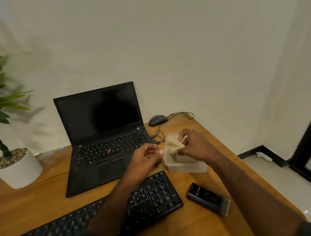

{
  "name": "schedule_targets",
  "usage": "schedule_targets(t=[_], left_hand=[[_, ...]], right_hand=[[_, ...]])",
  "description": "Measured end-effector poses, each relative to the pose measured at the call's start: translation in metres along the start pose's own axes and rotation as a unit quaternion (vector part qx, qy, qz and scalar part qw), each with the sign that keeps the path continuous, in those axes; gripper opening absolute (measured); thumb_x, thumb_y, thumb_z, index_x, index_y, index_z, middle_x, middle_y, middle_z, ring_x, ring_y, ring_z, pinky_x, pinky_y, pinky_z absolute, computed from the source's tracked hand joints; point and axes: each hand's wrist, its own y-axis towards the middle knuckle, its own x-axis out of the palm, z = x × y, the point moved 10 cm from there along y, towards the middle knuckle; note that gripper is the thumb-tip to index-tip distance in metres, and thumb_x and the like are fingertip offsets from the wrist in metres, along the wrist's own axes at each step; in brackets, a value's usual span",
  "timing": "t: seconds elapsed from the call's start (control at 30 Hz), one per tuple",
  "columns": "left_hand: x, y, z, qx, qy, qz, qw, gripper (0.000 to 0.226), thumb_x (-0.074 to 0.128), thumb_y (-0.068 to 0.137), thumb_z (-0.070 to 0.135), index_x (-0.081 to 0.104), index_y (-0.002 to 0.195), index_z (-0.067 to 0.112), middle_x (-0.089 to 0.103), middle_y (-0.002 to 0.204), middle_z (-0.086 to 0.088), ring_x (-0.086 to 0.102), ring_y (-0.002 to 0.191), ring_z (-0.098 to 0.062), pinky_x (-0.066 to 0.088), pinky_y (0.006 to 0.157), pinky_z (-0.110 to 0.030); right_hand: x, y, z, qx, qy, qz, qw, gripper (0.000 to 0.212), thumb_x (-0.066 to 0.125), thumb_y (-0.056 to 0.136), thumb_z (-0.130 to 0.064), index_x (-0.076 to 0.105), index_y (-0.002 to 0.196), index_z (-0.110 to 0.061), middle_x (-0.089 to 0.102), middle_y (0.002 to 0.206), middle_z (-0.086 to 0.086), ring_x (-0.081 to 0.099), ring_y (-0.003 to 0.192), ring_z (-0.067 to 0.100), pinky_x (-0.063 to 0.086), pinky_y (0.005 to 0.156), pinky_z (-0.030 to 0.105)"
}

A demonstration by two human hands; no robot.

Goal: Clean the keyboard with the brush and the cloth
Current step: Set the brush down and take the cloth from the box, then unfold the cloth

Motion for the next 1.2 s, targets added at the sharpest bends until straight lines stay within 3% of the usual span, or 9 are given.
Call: schedule_targets(t=[0.13,0.23,0.4,0.57,0.73,0.9,0.97,1.07,1.2], left_hand=[[0.026,-0.020,-0.001,-0.064,-0.258,-0.058,0.962,0.050,0.061,0.088,0.045,0.061,0.124,0.009,0.068,0.122,-0.017,0.065,0.114,-0.032,0.051,0.100,-0.051],[0.041,-0.036,0.006,-0.060,-0.329,-0.103,0.937,0.069,0.066,0.082,0.056,0.057,0.133,0.010,0.065,0.129,-0.019,0.061,0.122,-0.036,0.043,0.108,-0.057],[0.047,-0.058,-0.006,-0.126,-0.432,-0.149,0.880,0.068,0.059,0.085,0.056,0.059,0.135,0.010,0.058,0.134,-0.027,0.059,0.120,-0.044,0.041,0.106,-0.060],[0.022,-0.055,-0.021,-0.135,-0.415,-0.049,0.898,0.042,0.050,0.098,0.028,0.058,0.132,0.005,0.064,0.126,-0.027,0.059,0.120,-0.046,0.043,0.104,-0.065],[0.009,-0.058,-0.032,-0.141,-0.435,-0.019,0.889,0.036,0.042,0.102,0.014,0.058,0.133,0.006,0.063,0.128,-0.026,0.056,0.124,-0.045,0.042,0.106,-0.062],[0.013,-0.074,-0.023,-0.157,-0.490,-0.038,0.857,0.047,0.038,0.102,0.035,0.066,0.122,0.004,0.064,0.125,-0.027,0.063,0.111,-0.041,0.044,0.103,-0.057],[0.008,-0.080,-0.025,-0.158,-0.479,-0.043,0.862,0.052,0.038,0.102,0.043,0.064,0.125,0.005,0.065,0.124,-0.026,0.065,0.109,-0.041,0.048,0.098,-0.055],[0.002,-0.090,-0.037,-0.166,-0.470,-0.055,0.865,0.056,0.052,0.096,0.048,0.059,0.131,0.004,0.065,0.125,-0.026,0.065,0.110,-0.041,0.054,0.090,-0.051],[-0.008,-0.108,-0.044,-0.137,-0.492,-0.075,0.857,0.086,0.093,0.059,0.041,0.062,0.128,0.001,0.063,0.126,-0.028,0.067,0.108,-0.041,0.058,0.084,-0.051]], right_hand=[[0.000,-0.036,-0.036,-0.029,0.343,-0.066,0.937,0.044,0.082,0.080,-0.006,0.057,0.115,-0.016,0.073,0.097,0.017,0.072,0.086,0.028,0.055,0.064,0.035],[0.004,-0.052,-0.050,-0.023,0.478,-0.115,0.870,0.045,0.076,0.080,-0.006,0.057,0.121,-0.015,0.072,0.103,0.021,0.070,0.089,0.028,0.056,0.069,0.038],[0.014,-0.057,-0.041,-0.015,0.351,-0.063,0.934,0.038,0.077,0.084,-0.003,0.060,0.115,-0.017,0.072,0.099,0.020,0.073,0.093,0.033,0.057,0.071,0.042],[0.013,-0.065,-0.036,-0.050,0.243,0.003,0.969,0.019,0.078,0.085,-0.015,0.068,0.099,-0.022,0.068,0.103,-0.004,0.066,0.088,0.017,0.057,0.070,0.031],[0.039,-0.084,-0.028,-0.006,0.267,-0.047,0.962,0.033,0.076,0.088,-0.024,0.060,0.117,-0.027,0.066,0.115,-0.007,0.069,0.098,0.015,0.062,0.075,0.034],[0.071,-0.089,-0.014,0.084,0.372,-0.081,0.921,0.045,0.076,0.088,-0.016,0.054,0.127,-0.024,0.075,0.106,0.004,0.073,0.097,0.019,0.061,0.085,0.044],[0.069,-0.085,-0.015,0.074,0.352,-0.073,0.930,0.044,0.076,0.086,-0.006,0.058,0.124,-0.018,0.076,0.100,0.007,0.073,0.096,0.022,0.061,0.083,0.043],[0.062,-0.081,-0.045,-0.019,0.310,-0.094,0.946,0.047,0.080,0.079,0.001,0.063,0.119,-0.017,0.075,0.094,0.009,0.073,0.091,0.025,0.061,0.075,0.039],[0.066,-0.085,-0.104,-0.124,0.302,-0.164,0.931,0.047,0.079,0.080,0.002,0.064,0.120,-0.018,0.076,0.095,0.012,0.072,0.085,0.026,0.061,0.073,0.039]])
